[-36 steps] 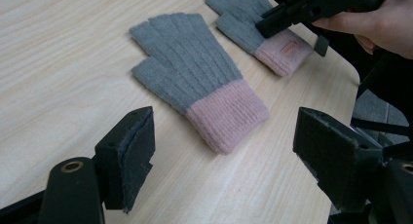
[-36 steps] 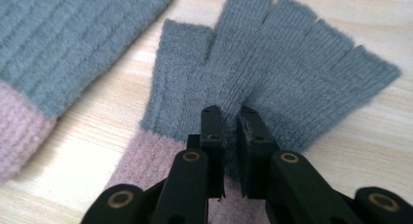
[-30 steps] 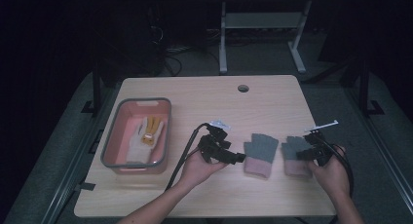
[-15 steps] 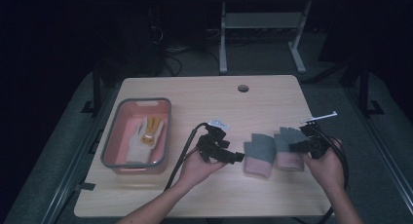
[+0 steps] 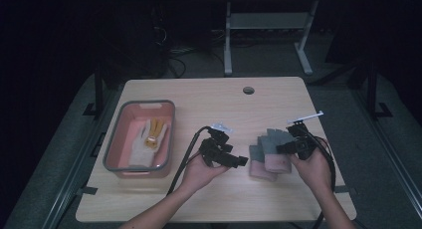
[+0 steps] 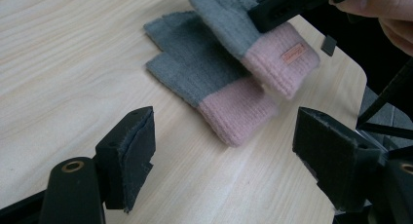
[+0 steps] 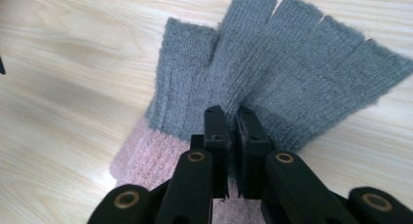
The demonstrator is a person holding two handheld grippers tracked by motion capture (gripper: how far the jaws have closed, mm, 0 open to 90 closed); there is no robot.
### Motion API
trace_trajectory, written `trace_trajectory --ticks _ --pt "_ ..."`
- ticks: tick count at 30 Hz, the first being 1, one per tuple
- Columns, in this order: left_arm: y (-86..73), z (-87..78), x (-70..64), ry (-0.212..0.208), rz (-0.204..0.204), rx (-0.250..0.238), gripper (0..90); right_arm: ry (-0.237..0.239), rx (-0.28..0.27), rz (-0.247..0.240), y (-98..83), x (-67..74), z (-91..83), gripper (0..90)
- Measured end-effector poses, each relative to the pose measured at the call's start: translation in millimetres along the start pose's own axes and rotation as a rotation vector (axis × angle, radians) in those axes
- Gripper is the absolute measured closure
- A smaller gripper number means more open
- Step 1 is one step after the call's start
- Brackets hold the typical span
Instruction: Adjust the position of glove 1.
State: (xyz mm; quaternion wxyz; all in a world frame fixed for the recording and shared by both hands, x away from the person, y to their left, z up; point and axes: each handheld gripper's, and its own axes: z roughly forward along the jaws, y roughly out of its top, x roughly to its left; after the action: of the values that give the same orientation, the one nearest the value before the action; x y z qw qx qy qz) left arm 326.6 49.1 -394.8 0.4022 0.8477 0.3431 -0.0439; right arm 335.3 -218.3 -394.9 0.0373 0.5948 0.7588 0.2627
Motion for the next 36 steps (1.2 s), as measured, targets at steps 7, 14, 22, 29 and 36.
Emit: trace_trajectory --ticks 7,14,22,29,36 --pt "-2.0 -0.6 2.2 0.005 0.0 0.005 24.0 0.002 0.025 -0.009 2.9 13.2 14.7 85.2" --pt "-2.6 -0.5 3.5 0.012 0.002 0.02 25.9 -0.01 0.03 0.016 3.4 20.2 26.2 85.3" --pt "-3.1 6.1 3.4 0.017 -0.003 0.046 28.7 -0.016 0.055 0.058 -0.8 20.5 33.7 82.3" --pt "-2.3 23.3 1.5 -0.001 -0.026 0.079 34.2 0.011 0.018 0.062 -2.6 17.4 28.6 71.5" --pt "-0.8 37.3 2.0 -0.007 -0.056 0.091 36.3 0.038 -0.012 0.092 -7.3 10.0 22.3 66.5"
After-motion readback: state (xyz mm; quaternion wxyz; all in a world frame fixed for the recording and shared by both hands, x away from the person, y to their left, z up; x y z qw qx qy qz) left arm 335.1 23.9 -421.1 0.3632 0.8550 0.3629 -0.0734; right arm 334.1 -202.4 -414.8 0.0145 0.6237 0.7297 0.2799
